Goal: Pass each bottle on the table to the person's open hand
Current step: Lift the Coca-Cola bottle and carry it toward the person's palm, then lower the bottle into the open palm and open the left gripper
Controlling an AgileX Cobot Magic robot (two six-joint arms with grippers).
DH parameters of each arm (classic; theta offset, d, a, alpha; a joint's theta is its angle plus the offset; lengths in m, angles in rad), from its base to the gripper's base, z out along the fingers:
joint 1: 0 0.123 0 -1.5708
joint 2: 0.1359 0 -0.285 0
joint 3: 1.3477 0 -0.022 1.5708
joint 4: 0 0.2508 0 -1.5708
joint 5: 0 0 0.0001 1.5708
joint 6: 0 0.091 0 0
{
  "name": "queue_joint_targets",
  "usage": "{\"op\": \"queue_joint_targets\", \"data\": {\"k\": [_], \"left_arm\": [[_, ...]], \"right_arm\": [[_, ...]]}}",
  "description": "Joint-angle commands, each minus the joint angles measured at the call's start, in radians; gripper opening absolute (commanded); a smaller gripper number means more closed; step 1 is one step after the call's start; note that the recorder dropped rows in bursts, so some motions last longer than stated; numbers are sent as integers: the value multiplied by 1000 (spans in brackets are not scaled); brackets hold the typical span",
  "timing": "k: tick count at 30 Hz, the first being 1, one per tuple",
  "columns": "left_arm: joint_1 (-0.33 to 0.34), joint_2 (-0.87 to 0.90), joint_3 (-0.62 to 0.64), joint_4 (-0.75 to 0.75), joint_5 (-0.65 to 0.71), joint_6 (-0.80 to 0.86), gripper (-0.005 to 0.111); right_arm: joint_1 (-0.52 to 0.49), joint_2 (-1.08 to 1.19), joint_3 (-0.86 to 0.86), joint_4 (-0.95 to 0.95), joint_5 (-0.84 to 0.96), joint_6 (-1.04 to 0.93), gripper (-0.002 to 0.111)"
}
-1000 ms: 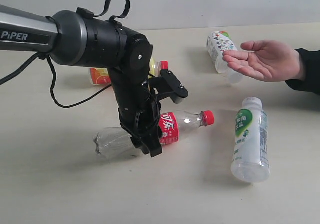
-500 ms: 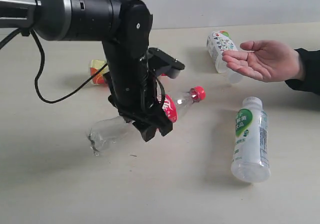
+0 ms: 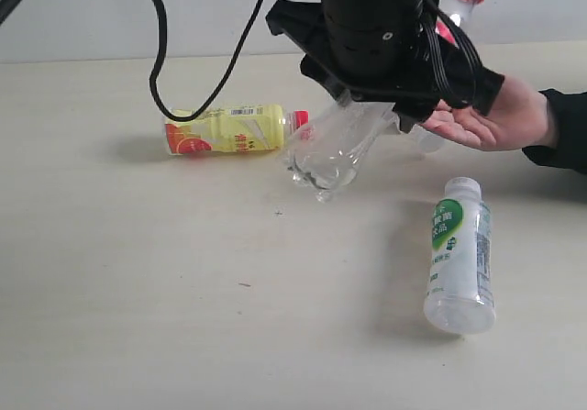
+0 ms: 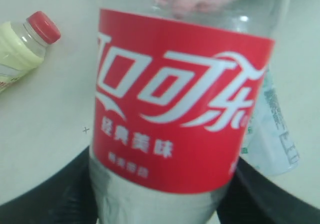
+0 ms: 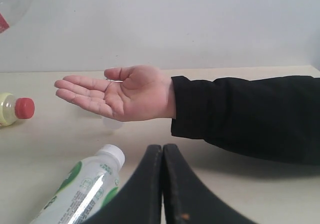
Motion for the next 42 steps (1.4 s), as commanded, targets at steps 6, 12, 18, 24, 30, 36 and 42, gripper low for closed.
{"op": "queue_joint_targets", "data": {"k": [6, 12, 18, 24, 30, 36, 42], "left_arm": [[-5, -10, -24, -86, 5, -46, 0], [17, 24, -31, -29, -134, -258, 0], [66, 130, -91, -44, -253, -334, 0], [102, 257, -191, -191, -406, -356, 0], [142, 355, -295, -360, -520, -356, 0], [178, 410, -314, -522, -628, -351, 0], [195, 451, -314, -560, -685, -351, 0]], "right_arm": [[-6, -6, 5, -8, -2, -1, 0], [-6, -6, 5, -8, -2, -1, 0], [-6, -6, 5, -8, -2, -1, 0], [-6, -6, 5, -8, -2, -1, 0], [-6, -6, 5, -6, -3, -1, 0], [-6, -6, 5, -6, -5, -1, 0], [-6, -6, 5, -6, -5, -1, 0]]}}
